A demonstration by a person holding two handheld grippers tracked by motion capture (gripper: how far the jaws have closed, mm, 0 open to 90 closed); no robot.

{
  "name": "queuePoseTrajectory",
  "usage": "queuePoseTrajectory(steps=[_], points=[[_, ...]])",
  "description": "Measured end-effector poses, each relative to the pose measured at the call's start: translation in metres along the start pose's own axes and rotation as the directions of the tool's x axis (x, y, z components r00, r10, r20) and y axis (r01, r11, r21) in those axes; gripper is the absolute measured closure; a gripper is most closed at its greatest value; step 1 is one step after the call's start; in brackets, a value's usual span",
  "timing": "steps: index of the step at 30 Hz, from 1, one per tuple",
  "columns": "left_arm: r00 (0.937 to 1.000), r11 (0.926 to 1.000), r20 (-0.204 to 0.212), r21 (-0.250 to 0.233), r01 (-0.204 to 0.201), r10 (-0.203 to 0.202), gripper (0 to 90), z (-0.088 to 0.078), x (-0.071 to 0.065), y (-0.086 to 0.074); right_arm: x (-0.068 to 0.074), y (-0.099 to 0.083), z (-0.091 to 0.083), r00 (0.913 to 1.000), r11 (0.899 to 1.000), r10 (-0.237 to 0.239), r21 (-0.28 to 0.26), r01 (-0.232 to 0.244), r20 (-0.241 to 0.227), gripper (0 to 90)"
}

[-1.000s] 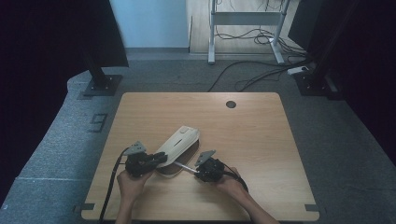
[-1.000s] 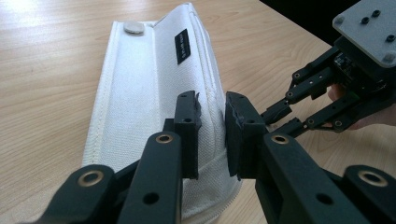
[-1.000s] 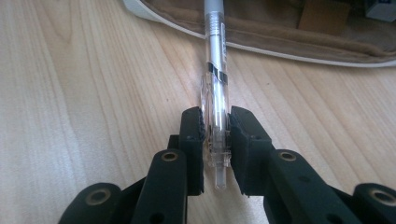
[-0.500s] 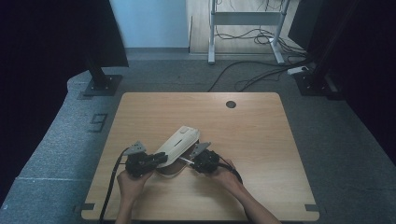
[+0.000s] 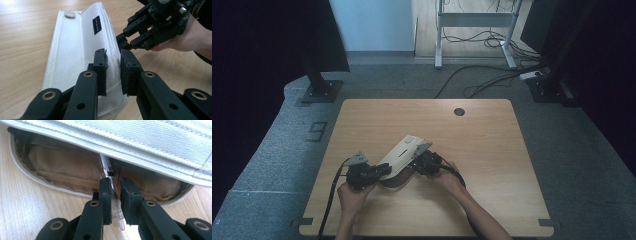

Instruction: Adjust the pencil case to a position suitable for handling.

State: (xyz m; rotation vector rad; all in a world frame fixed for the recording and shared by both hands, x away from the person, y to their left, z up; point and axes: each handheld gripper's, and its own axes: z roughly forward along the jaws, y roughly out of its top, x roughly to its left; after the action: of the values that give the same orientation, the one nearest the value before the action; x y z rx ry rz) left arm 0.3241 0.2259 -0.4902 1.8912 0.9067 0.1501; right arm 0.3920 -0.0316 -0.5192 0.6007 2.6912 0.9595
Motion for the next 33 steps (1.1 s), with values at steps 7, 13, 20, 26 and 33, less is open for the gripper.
queuePoseTrajectory(steps=[7,13,20,26,33], points=[[1.0000,1.0000,0.001,-0.001,0.000,0.000,75.9,0.000,0.000,0.000,-0.006,-0.005,-0.002,0.9997,1.000,0.020,-0.002,-0.020,0.016,63.5],[1.0000,1.0000,0.002,-0.001,0.000,0.000,75.9,0.000,0.000,0.000,-0.014,-0.015,-0.004,0.9987,0.999,0.045,0.023,-0.046,0.023,61.2],[1.0000,1.0000,0.003,0.001,0.001,-0.001,75.9,0.000,0.000,0.000,-0.020,-0.016,-0.003,0.9968,0.998,0.063,0.011,-0.063,0.049,61.5],[1.0000,1.0000,0.004,0.003,-0.001,0.001,75.9,0.000,0.000,0.000,-0.024,-0.009,0.001,0.9959,0.999,0.049,0.009,-0.050,0.077,60.1],[1.0000,1.0000,0.004,0.001,0.000,0.000,76.0,0.000,0.000,0.000,-0.028,-0.001,0.006,0.9929,0.999,0.042,0.008,-0.043,0.111,57.7]])
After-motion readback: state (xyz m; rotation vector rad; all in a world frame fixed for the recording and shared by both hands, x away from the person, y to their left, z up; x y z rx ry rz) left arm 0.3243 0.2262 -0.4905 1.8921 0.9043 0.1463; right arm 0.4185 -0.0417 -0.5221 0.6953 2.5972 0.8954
